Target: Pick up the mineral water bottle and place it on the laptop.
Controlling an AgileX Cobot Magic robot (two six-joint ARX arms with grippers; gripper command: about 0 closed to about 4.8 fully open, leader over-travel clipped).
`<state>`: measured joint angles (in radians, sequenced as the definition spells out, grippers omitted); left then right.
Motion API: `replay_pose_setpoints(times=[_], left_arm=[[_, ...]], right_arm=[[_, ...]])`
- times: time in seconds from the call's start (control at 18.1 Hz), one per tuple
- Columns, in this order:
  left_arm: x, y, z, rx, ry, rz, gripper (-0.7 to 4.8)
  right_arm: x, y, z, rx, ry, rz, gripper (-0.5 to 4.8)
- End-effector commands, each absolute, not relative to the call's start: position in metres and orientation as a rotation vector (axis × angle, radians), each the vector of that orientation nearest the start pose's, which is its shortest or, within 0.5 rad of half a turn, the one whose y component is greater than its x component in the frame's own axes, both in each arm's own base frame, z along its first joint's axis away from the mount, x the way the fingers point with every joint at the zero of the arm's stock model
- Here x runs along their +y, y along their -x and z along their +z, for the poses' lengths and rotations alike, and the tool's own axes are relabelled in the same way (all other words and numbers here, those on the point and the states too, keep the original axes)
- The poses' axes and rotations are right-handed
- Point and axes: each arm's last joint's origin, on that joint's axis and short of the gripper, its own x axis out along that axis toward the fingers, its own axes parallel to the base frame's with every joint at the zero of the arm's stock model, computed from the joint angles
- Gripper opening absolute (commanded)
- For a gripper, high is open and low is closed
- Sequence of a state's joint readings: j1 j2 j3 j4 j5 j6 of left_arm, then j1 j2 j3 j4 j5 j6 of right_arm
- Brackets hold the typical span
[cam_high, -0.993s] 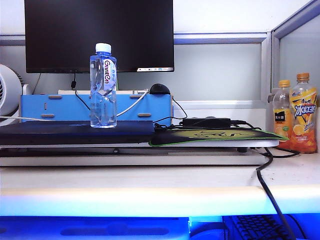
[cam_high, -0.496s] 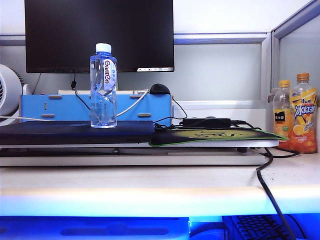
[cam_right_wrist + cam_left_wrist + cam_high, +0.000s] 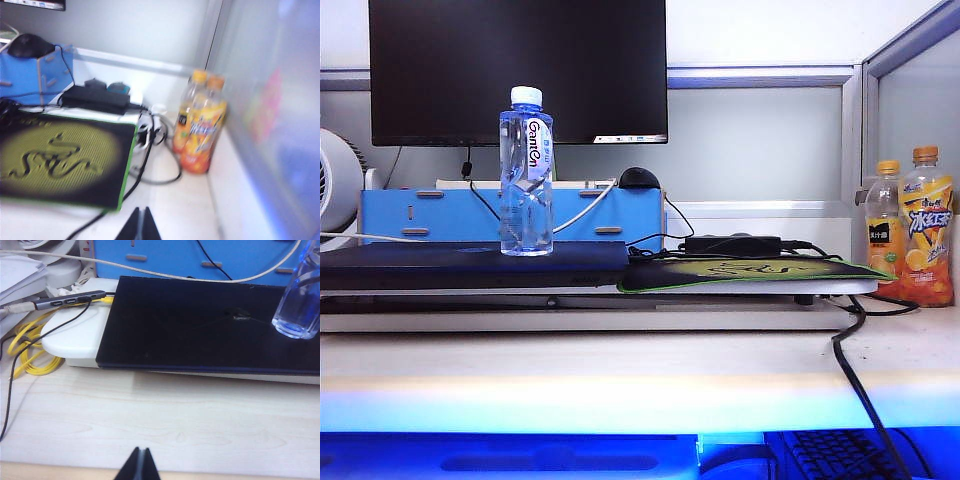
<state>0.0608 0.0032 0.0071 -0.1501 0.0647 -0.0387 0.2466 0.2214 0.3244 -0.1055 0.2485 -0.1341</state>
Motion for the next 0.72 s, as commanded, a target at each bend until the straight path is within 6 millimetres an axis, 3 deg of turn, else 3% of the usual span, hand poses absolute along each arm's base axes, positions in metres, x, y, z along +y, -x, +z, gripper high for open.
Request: replay_pose_setpoints(times=[0.06, 0.28, 0.72], left_arm=[[0.004, -0.096, 0.151, 0.143, 0.047, -0.005, -0.02], [0.004, -0.096, 0.151, 0.143, 0.046, -0.005, -0.02], [0.004, -0.096, 0.151, 0.143, 0.046, -0.005, -0.02]], right_arm=[[0.015, -0.093, 0.220, 0.002, 0.096, 0.106, 0.00], [0.011, -0.099, 0.186, 0.107, 0.058, 0.098, 0.00], [0.008, -0.096, 0.149, 0.164, 0.066, 0.030, 0.00]])
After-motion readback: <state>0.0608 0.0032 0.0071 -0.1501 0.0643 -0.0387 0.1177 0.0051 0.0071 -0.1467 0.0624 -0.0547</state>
